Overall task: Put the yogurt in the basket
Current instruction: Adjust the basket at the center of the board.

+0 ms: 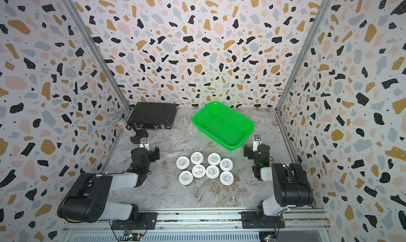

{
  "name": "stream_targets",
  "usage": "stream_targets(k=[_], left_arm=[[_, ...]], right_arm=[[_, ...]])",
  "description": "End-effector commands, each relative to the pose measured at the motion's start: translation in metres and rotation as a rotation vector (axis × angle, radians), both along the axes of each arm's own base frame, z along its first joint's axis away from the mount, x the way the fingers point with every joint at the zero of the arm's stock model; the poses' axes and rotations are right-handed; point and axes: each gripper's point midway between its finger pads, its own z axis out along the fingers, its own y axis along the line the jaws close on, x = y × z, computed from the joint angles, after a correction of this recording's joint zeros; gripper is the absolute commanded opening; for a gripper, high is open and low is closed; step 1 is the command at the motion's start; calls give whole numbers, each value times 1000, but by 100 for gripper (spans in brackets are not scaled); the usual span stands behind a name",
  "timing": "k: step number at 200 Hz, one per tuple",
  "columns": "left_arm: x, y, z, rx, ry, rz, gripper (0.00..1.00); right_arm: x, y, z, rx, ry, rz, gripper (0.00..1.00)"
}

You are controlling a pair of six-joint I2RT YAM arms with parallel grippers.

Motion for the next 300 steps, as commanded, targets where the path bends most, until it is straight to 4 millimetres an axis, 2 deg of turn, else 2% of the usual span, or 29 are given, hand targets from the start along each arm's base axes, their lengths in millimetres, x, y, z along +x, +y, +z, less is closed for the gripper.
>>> stream_targets(k=[1, 24, 41, 68, 87, 109, 137, 179, 207, 257, 279, 300], left_arm=[[5, 5, 21, -9, -80, 34, 99], [-8, 13, 37, -22, -142, 79, 99], [-20, 25, 56, -34, -168, 149, 99], [-34, 28, 87, -138, -180, 194, 100], [-28, 8, 101, -270, -174, 119, 100], [-8, -24, 123, -398, -107, -5, 100], [26, -75, 140, -516, 38, -209, 99], [75, -152, 138, -497, 277, -440, 88], [112, -192, 138, -455, 313, -521, 83], [175, -235, 115, -415, 365, -582, 78], [193, -249, 106, -414, 372, -614, 76], [201, -263, 98, -426, 394, -655, 73]], right_arm=[[-4, -18, 20, 0, -49, -117, 100], [-16, -40, 42, -1, -68, -254, 100], [-22, -44, 59, 2, -84, -282, 100], [-25, -33, 77, 82, -12, -249, 100], [-25, -16, 80, 166, 90, -188, 100], [-26, 11, 79, 289, 191, -87, 100], [-30, 32, 74, 403, 321, -38, 96], [-34, 48, 79, 506, 390, -6, 86], [-30, 55, 72, 579, 422, -9, 81], [-17, 53, 67, 610, 431, -48, 75], [-10, 53, 64, 619, 444, -59, 71], [-3, 56, 62, 639, 449, -50, 67]])
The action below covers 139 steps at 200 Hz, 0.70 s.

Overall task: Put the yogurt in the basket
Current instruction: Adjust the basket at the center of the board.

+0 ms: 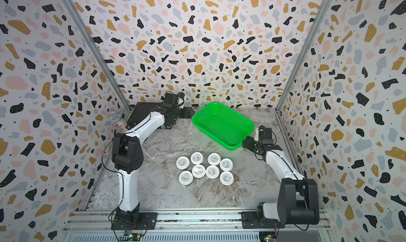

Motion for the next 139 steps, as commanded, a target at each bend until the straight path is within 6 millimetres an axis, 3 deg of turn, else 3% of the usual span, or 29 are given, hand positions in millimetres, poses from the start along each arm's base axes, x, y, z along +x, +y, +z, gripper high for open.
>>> stream_targets(k=[1, 32, 86, 139], left_arm=[[2, -17, 2, -10, 6, -73, 73], [15, -28, -17, 10, 14, -73, 71], [36, -24, -45, 92, 27, -43, 66], [24, -41, -75, 100, 87, -101, 60]], right_arm=[[13, 4, 15, 34, -34, -3, 67], [22, 5, 11, 39, -22, -2, 66], [33, 10, -2, 70, -7, 1, 66], [46, 20, -13, 118, 18, 42, 50]])
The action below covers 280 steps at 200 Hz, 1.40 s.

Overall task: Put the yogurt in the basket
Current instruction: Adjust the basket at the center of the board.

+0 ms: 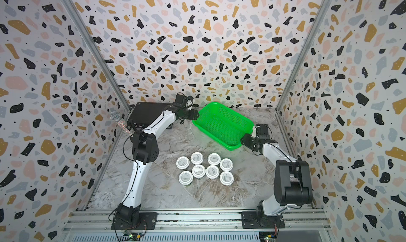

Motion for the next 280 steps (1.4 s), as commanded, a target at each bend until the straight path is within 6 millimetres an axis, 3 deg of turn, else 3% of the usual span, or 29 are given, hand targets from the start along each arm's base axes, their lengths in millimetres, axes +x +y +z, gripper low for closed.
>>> stream_targets(k=[1, 58, 81, 155, 205, 254, 280], left_arm=[[-9, -10, -4, 18, 9, -46, 59], [-37, -5, -4, 13, 65, -55, 31], [-54, 5, 2, 16, 80, -29, 27], [-117, 33, 25, -59, 160, 104, 28], [-154, 49, 3, -88, 232, 182, 30], [-168, 63, -16, -72, 277, 267, 32], [-175, 73, -14, -69, 274, 317, 41]], right_arm=[[13, 7, 11, 32, -27, 24, 50], [15, 13, 8, 45, -5, 67, 36], [15, 16, 10, 48, 3, 101, 32], [21, 22, 24, 5, 36, 214, 32], [39, 27, 21, 6, 79, 275, 32], [53, 35, 13, 42, 102, 313, 32], [56, 38, 13, 31, 111, 328, 35]])
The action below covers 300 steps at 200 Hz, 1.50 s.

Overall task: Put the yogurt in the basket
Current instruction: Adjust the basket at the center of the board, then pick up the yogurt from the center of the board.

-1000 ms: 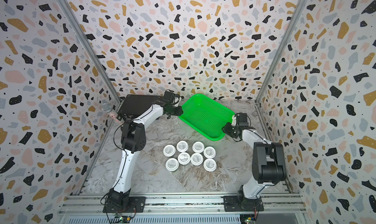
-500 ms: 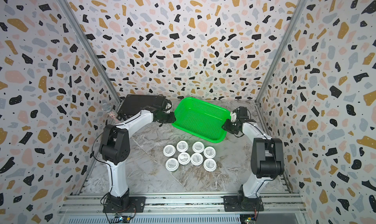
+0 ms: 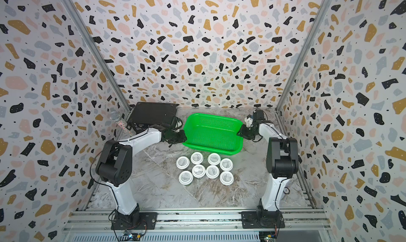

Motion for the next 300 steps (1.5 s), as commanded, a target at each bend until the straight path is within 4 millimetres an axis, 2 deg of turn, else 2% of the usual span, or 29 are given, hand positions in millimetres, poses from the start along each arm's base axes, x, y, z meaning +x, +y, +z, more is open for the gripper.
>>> stream_targets(k=[1, 31, 47, 74, 94, 117, 121, 125, 157, 185, 213, 261, 300], left_arm=[[-2, 6, 11, -2, -32, 58, 42], [-15, 11, 16, -22, -34, 83, 54], [-16, 11, 24, -34, -59, 80, 60], [-15, 20, 43, 29, -105, 52, 68], [-20, 36, 58, 116, -139, 51, 72], [-41, 52, 66, 180, -139, 35, 75], [-47, 54, 66, 185, -134, 35, 84], [-53, 56, 65, 187, -131, 31, 87], [-94, 63, 77, 219, -159, -17, 87], [-124, 53, 86, 233, -179, -98, 87], [-141, 34, 81, 255, -176, -202, 87], [-148, 16, 57, 298, -137, -292, 84], [-152, 8, 39, 332, -102, -341, 87]], right_arm=[[2, 9, 21, 11, -32, 48, 35], [6, 9, 20, -4, -26, 54, 44], [7, 9, 22, -17, -28, 67, 49], [11, -4, 34, -105, -72, 54, 57], [13, -18, 49, -191, -106, 30, 63], [10, -32, 67, -271, -148, -6, 67], [9, -35, 70, -283, -155, -14, 68], [8, -37, 74, -294, -164, -20, 69], [-1, -45, 100, -340, -220, -43, 70], [-17, -39, 119, -313, -259, -11, 70], [-44, -26, 128, -251, -277, 42, 70], [-93, -15, 131, -156, -280, 36, 70], [-112, -15, 133, -146, -296, 25, 70]])
